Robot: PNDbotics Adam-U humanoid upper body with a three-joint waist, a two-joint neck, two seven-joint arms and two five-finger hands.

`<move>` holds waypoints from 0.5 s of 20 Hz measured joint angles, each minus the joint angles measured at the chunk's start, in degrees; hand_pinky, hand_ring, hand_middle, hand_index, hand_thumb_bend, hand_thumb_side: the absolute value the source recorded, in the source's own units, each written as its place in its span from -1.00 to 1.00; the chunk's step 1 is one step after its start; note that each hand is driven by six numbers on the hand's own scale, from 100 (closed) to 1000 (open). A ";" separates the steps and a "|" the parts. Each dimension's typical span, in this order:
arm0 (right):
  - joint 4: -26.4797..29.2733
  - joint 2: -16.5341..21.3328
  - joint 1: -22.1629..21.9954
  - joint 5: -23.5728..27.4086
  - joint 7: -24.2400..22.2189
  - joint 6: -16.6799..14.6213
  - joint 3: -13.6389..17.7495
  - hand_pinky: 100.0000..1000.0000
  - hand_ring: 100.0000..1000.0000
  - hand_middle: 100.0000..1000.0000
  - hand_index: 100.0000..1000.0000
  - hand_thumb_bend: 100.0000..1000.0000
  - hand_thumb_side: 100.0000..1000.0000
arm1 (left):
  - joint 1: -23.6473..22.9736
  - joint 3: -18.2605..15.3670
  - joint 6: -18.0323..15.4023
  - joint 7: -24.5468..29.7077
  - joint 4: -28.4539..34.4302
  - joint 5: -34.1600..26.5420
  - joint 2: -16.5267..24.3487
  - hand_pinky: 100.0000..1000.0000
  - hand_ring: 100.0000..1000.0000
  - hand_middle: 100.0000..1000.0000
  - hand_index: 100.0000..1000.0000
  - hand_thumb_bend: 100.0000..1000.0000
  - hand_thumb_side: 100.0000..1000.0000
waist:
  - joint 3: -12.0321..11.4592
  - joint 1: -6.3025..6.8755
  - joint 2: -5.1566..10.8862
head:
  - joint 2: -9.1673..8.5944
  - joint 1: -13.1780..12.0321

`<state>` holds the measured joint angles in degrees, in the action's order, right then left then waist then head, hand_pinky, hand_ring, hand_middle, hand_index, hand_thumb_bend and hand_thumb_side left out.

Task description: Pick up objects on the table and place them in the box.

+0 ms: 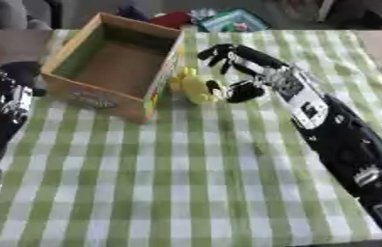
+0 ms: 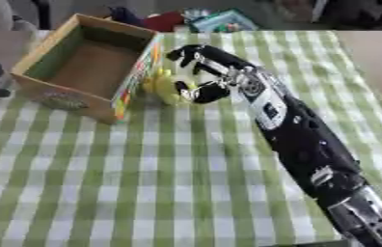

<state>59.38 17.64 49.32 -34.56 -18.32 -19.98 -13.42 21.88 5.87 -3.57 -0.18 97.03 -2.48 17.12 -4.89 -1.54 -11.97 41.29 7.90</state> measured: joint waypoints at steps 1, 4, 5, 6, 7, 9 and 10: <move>-0.42 -0.28 0.16 -0.47 0.16 -0.16 0.03 0.25 0.59 0.67 0.84 -1.00 -0.78 | 0.04 0.01 0.01 0.03 0.00 0.00 0.00 0.32 0.66 0.40 0.30 -1.00 -0.07 | -0.14 0.00 0.00 | 0.00 0.06; -1.66 -0.85 0.39 -2.37 0.66 -0.65 0.05 0.28 0.61 0.68 0.85 -1.00 -0.77 | 0.28 0.02 0.06 0.13 0.00 -0.01 -0.01 0.32 0.66 0.40 0.30 -1.00 -0.07 | -0.50 0.00 0.00 | 0.00 0.21; -2.05 -0.98 0.46 -3.18 0.89 -0.83 0.07 0.29 0.62 0.69 0.85 -1.00 -0.77 | 0.30 0.02 0.07 0.14 0.00 -0.02 -0.01 0.32 0.66 0.40 0.30 -1.00 -0.08 | -0.62 0.00 0.00 | 0.00 0.27; -2.42 -1.17 0.58 -4.03 1.17 -1.02 0.18 0.32 0.63 0.69 0.85 -1.00 -0.80 | 0.33 0.04 0.06 0.15 0.00 -0.02 -0.01 0.32 0.66 0.40 0.30 -1.00 -0.06 | -0.75 0.01 0.00 | 0.00 0.29; -2.75 -1.29 0.61 -4.99 1.61 -1.16 0.32 0.34 0.64 0.70 0.85 -1.00 -0.76 | 0.36 0.05 0.06 0.15 0.00 -0.03 -0.01 0.32 0.66 0.40 0.30 -1.00 -0.07 | -0.91 0.02 0.00 | 0.00 0.31; -3.43 -1.41 0.63 -7.34 2.68 -1.42 0.39 0.41 0.68 0.71 0.86 -1.00 -0.75 | 0.37 0.19 0.06 0.16 0.00 -0.04 -0.01 0.32 0.66 0.40 0.30 -1.00 -0.07 | -1.15 0.03 0.00 | 0.00 0.35; -3.74 -1.53 0.65 -8.46 3.31 -1.54 0.40 0.43 0.69 0.72 0.86 -1.00 -0.75 | 0.37 0.29 0.06 0.17 0.00 -0.04 -0.01 0.32 0.66 0.40 0.30 -1.00 -0.07 | -1.22 0.04 0.00 | 0.00 0.36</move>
<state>55.65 16.11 49.97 -43.02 -15.02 -21.52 -13.02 22.26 6.16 -3.50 -0.02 97.03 -2.51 17.11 -6.11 -1.51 -11.97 41.28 8.26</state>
